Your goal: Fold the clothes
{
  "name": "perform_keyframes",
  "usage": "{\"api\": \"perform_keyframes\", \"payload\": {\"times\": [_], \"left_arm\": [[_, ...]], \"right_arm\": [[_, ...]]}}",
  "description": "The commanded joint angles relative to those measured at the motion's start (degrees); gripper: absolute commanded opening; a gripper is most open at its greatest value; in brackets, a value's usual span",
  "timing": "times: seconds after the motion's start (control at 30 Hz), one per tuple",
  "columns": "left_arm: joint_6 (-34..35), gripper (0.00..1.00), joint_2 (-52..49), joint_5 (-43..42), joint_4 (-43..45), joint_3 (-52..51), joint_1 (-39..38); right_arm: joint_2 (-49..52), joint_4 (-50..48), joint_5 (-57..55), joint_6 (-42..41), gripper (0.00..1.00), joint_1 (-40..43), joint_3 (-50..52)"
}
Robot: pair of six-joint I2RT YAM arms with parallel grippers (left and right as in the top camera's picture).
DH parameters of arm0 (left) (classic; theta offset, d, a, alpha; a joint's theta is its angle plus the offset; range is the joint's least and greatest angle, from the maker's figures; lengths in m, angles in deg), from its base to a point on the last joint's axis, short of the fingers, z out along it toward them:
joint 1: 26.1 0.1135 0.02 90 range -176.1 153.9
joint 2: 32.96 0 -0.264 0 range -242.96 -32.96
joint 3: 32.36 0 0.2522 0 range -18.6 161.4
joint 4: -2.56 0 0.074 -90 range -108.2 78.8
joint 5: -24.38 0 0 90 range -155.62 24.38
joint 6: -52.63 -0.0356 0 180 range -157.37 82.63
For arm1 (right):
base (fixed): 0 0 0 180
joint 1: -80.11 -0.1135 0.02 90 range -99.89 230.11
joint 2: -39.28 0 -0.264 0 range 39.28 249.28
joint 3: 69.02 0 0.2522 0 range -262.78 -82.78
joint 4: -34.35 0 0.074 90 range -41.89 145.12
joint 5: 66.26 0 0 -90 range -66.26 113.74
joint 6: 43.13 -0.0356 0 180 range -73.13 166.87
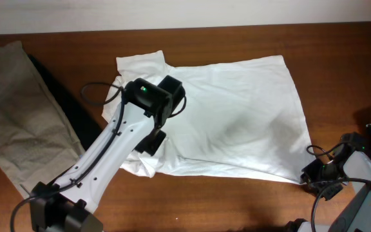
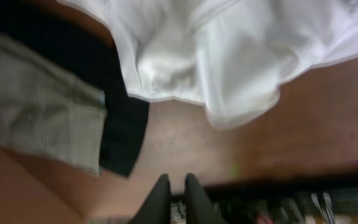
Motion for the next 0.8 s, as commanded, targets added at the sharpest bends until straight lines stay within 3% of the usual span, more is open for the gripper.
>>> {"api": "perform_keyframes", "payload": {"times": [0.0,0.03,0.07,0.1,0.13,0.27,0.3,0.33,0.4,0.47,0.53,0.67,0.77], "left_arm": [[3.8,0.12,0.5,-1.7,-3.2,0.6,1.8],[4.8,0.12,0.5,-2.5,-3.3,0.6,2.4],[5.2,0.22,0.5,-3.6,-3.2,0.6,2.8],[6.0,0.41,0.5,-4.7,-2.4,0.6,3.2],[7.9,0.47,0.5,-4.7,-1.6,0.6,3.8],[9.3,0.61,0.5,-10.2,4.1,-0.2,8.7],[9.2,0.64,0.5,-10.2,6.7,-1.2,11.0],[9.2,0.67,0.4,-11.3,10.5,-2.6,14.2],[9.2,0.63,-0.5,-12.6,18.4,-5.1,20.7],[8.6,0.56,-4.3,-19.5,28.1,-6.7,27.2],[3.9,0.58,-10.9,-21.7,33.2,-6.7,29.6],[3.2,0.6,-22.1,-21.7,39.3,-6.7,29.8],[3.2,0.41,-26.7,-21.7,41.9,-6.7,30.2]], "right_arm": [[0.2,-0.9,-2.2,-0.3,0.34,0.2,0.6],[0.2,-1.9,-2.2,-0.2,0.34,0.2,0.5],[0.2,-3.3,-2.2,0.1,0.34,0.2,0.3],[0.2,-4.3,-2.2,0.1,0.34,0.2,-0.4],[0.2,-5.6,-2.2,-0.1,0.34,0.2,-2.1],[0.2,-5.0,0.6,-2.5,0.33,5.6,-9.3],[0.2,-4.0,2.0,-2.9,0.36,8.6,-9.8],[0.2,-3.8,6.8,-2.8,0.52,11.1,-10.0],[0.1,-5.4,18.7,3.9,0.58,14.4,-10.3],[0.1,-6.6,28.2,10.8,0.58,13.8,-10.3],[0.1,-6.6,28.9,12.8,0.58,12.0,-10.3],[0.1,-6.6,28.7,15.3,0.57,8.4,-10.3],[0.1,-6.6,28.7,16.6,0.57,7.6,-10.5]]}}
